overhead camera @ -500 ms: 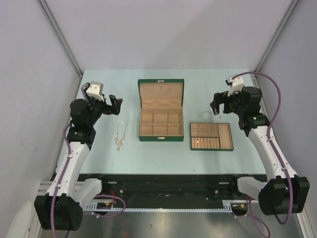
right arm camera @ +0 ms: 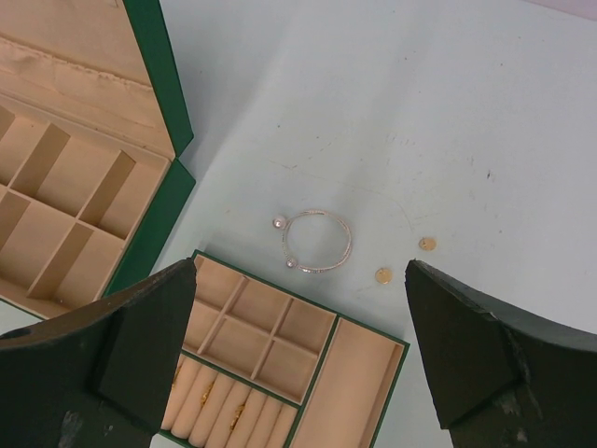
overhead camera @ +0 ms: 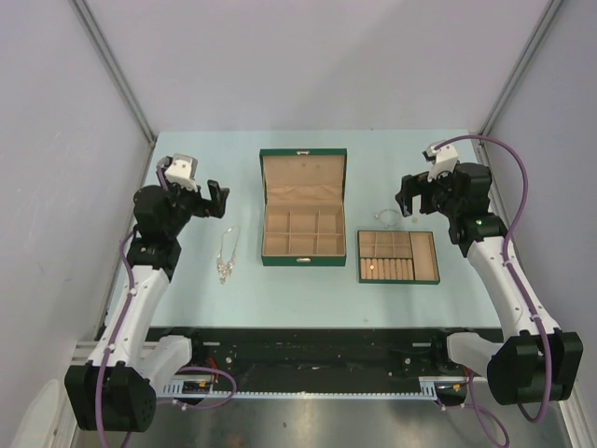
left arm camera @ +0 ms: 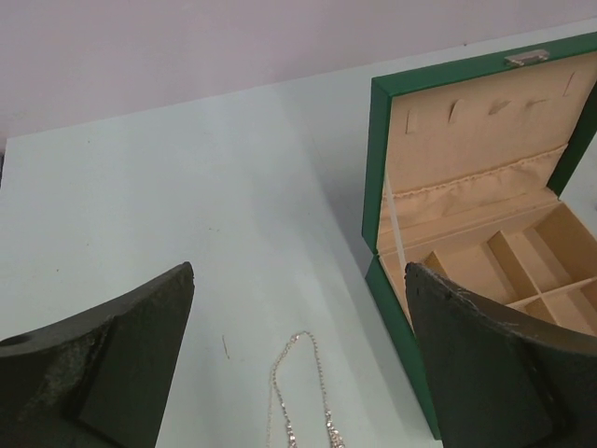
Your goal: Organize the mixed jewelry
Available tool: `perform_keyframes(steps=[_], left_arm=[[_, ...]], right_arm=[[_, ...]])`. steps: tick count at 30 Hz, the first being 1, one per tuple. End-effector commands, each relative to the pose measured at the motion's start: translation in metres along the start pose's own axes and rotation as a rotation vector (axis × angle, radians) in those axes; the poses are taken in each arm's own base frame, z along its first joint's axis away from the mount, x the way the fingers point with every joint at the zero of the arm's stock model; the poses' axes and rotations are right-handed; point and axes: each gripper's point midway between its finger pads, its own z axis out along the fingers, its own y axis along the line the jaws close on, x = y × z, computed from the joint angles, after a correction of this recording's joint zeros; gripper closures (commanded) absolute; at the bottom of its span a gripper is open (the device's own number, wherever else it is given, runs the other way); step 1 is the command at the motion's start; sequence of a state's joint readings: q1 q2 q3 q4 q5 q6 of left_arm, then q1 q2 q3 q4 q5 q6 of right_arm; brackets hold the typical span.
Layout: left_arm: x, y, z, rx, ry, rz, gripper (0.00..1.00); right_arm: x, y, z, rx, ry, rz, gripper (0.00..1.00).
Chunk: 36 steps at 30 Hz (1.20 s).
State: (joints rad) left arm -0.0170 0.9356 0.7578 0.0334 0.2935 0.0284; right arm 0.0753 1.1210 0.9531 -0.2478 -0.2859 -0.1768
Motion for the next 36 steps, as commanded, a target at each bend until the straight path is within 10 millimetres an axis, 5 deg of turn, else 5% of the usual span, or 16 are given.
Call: perform_keyframes(steps=[1,9,22,36], left_arm=[[0.009,0.01,0.002,-0.027,0.056,0.069,0.0],[0.041,0.027,0.008,-0.069,0.204,0.14,0.0],[0.144,0.035,0.012,0.027,0.601,0.217,0.03],[0.189,0.047,0.024,0.025,0.746,0.217,0.13]], right_arm=[[-0.02,-0.003,0.001,-0.001,-0.055,-0.032,0.0],[-0.015,-0.002,0.005,-0.019,-0.039,-0.028,0.0],[-0.006,0.0,0.011,-0.036,-0.009,-0.026,0.0],[0.002,-0.001,0.018,-0.04,0.02,-0.018,0.0]])
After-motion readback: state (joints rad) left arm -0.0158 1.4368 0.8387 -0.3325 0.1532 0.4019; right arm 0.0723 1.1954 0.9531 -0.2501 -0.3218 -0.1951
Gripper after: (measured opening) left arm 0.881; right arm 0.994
